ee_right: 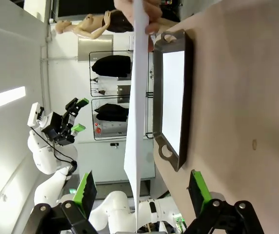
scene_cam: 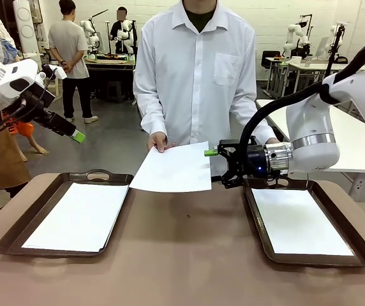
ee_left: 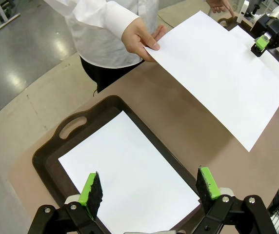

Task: Sort the A4 documents.
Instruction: Receive the A4 Paper.

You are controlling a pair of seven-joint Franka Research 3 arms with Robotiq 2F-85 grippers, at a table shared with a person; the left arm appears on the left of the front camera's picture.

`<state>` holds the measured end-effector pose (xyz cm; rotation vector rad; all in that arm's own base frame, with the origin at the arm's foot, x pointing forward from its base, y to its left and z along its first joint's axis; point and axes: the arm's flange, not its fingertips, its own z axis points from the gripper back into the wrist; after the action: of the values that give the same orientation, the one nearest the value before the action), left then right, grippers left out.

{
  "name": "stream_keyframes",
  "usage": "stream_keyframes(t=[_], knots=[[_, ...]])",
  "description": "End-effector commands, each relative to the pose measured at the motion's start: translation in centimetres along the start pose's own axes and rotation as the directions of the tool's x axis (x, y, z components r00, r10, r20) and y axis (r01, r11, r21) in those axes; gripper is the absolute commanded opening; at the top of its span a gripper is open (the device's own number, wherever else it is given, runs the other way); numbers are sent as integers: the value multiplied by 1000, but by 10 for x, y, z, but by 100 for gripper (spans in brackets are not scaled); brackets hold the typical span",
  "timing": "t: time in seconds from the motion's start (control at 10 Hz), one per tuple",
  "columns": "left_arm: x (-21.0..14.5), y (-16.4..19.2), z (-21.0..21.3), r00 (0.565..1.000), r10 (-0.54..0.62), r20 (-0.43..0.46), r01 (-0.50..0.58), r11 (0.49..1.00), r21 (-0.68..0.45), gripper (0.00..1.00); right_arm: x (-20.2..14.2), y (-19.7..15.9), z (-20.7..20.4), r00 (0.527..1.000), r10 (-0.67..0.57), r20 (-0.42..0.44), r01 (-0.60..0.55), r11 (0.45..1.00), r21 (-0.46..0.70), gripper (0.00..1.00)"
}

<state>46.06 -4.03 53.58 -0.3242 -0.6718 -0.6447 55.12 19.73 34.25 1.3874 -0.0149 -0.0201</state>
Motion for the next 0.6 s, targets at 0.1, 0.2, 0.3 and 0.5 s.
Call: stream_keyframes(t=[0.1,0.2,0.3,0.5], knots=[[-1,1,1,1000,-1,5,1,1000,-10,100,12,4,-20,998,43,36,-43,999,-2,100],[-1,1,1,1000,-1,5,1,1000,-10,100,13,7,-23,998,54,31,-54,999,-3,100],[-1,1,1,1000,-1,5,1,1000,-10,100,15,9,-27,998,59,25,-59,998,-17,100],[-1,1,1,1000,-1,5,1,1000,-10,100,18,10,-36,998,54,-16,-54,998,-28,100]])
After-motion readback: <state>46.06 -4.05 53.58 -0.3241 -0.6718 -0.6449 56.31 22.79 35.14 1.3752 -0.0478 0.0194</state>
